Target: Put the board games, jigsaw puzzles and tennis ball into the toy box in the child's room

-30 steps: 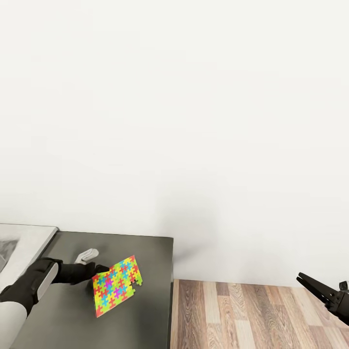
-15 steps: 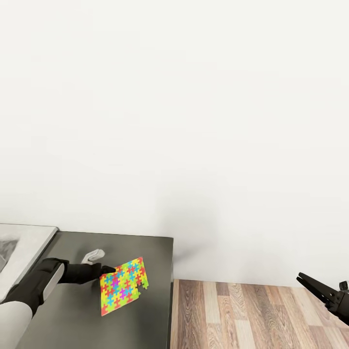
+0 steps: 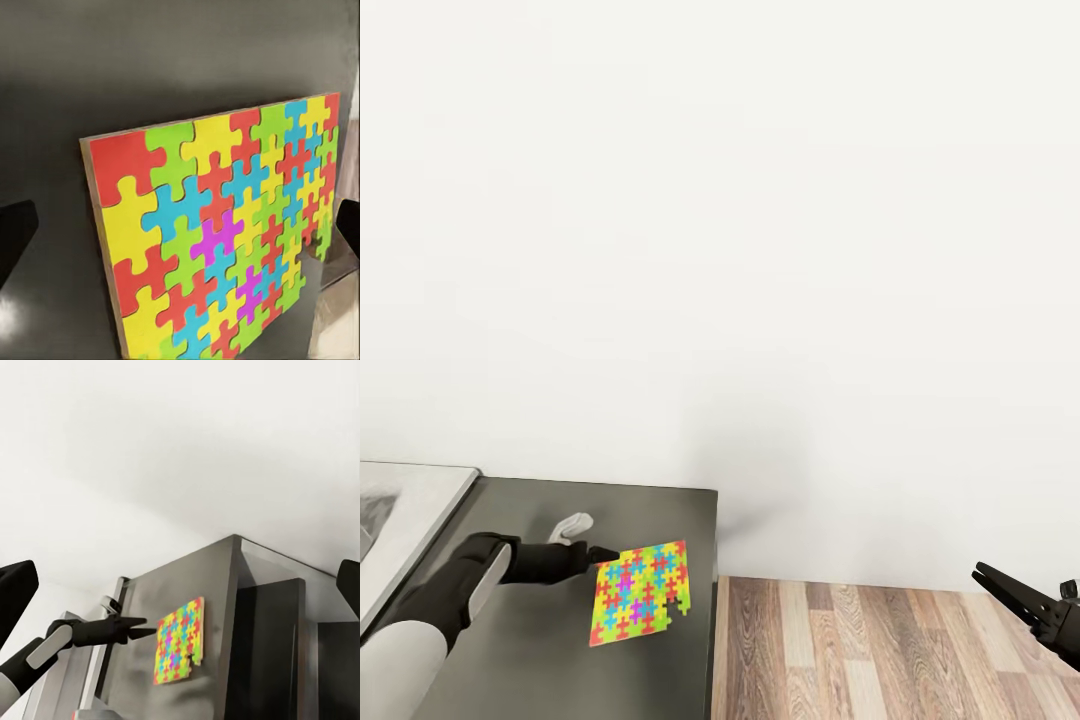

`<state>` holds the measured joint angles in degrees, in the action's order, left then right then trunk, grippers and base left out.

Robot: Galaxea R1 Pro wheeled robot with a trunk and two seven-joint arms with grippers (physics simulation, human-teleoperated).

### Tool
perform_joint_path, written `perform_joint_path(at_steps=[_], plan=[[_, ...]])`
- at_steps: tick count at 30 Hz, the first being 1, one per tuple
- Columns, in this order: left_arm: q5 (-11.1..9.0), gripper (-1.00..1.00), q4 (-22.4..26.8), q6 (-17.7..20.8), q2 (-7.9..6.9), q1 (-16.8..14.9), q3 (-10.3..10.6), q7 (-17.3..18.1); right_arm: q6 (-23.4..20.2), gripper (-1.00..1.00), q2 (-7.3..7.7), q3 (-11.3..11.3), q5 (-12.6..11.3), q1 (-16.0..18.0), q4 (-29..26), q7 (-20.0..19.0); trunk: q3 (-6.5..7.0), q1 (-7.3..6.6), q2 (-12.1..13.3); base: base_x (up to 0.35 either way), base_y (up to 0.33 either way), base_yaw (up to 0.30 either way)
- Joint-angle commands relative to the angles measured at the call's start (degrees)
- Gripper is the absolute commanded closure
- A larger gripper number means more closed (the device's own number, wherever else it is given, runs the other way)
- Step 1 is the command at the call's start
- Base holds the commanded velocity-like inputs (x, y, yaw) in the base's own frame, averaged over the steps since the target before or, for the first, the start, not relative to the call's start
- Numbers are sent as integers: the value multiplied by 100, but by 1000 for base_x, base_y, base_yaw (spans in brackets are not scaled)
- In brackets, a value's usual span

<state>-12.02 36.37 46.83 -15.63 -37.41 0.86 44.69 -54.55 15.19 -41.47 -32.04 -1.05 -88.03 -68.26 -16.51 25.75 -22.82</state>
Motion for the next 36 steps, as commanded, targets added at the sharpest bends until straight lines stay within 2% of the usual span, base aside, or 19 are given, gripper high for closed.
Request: perform_joint_path(at_steps=[1, 6, 14, 36], plan=[[-19, -100, 2, 27, 3, -4, 11, 48, -29, -100, 2, -1, -13, 0, -4, -3, -9, 3, -10, 0, 0, 0], [-8, -100, 2, 27, 16, -4, 66, 322, -35, -100, 2, -1, -13, 0, -4, -3, -9, 3, -10, 0, 0, 0], [-10, -100, 2, 28, 71, -4, 247, 392, -37, -100, 2, -3, -13, 0, -4, -77, -9, 3, -10, 0, 0, 0], [-19, -100, 2, 28, 362, -4, 266, 434, -29, -100, 6, -10, -13, 0, 5, -196, -9, 3, -10, 0, 0, 0]])
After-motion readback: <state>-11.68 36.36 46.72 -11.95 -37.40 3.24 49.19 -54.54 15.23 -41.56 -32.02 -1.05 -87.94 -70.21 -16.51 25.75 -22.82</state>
